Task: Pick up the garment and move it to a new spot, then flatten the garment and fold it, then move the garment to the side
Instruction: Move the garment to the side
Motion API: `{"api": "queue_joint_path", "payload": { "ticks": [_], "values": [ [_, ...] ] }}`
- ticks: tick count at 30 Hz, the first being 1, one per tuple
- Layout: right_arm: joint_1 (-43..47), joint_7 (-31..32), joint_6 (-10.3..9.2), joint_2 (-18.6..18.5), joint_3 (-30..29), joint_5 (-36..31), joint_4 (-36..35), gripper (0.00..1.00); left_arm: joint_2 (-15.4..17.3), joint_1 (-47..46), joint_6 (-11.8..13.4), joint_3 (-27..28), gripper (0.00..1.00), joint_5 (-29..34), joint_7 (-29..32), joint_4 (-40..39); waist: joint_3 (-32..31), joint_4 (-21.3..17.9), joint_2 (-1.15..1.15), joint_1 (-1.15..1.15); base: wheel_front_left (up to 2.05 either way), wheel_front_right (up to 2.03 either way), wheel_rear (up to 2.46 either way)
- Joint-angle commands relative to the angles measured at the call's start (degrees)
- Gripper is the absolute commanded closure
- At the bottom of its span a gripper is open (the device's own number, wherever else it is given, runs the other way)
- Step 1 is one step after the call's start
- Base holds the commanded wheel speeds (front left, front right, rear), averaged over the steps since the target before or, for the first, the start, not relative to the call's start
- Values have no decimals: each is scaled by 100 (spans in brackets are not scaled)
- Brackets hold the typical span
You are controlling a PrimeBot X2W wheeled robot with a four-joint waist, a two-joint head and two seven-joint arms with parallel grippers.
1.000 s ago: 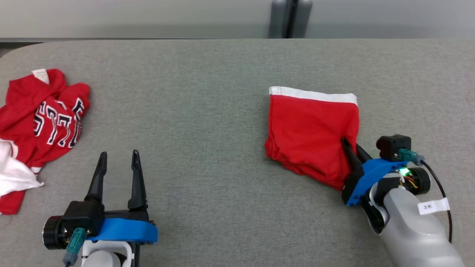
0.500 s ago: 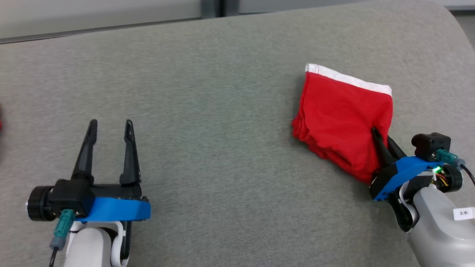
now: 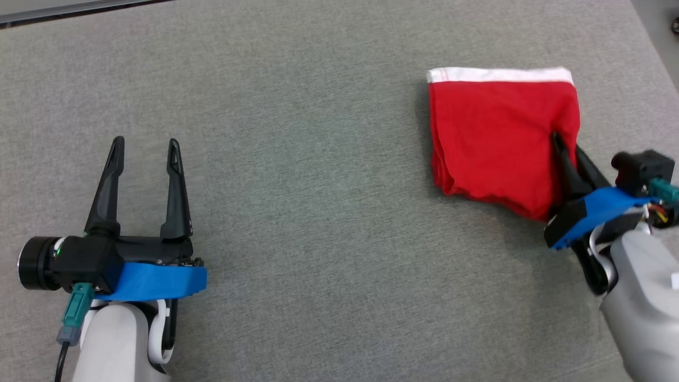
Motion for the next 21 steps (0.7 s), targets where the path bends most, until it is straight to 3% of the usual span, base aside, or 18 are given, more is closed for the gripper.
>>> {"api": "queue_joint_path", "payload": {
  "ticks": [1,10,21],
  "values": [
    [-210,-30,3,-47,19,-94,-42,100,27,-107,-19,-8,0,23,-15,-52,63,90,0,-1,0,0,0],
    [-1728,421,2,-781,62,-518,227,100,61,-352,0,-36,0,63,-15,-281,584,564,0,-1,0,0,0],
    [-3080,951,2,-1798,74,-657,1352,100,131,-681,-18,-76,0,62,-15,-627,1278,963,0,-1,0,0,0]
  ]
}}
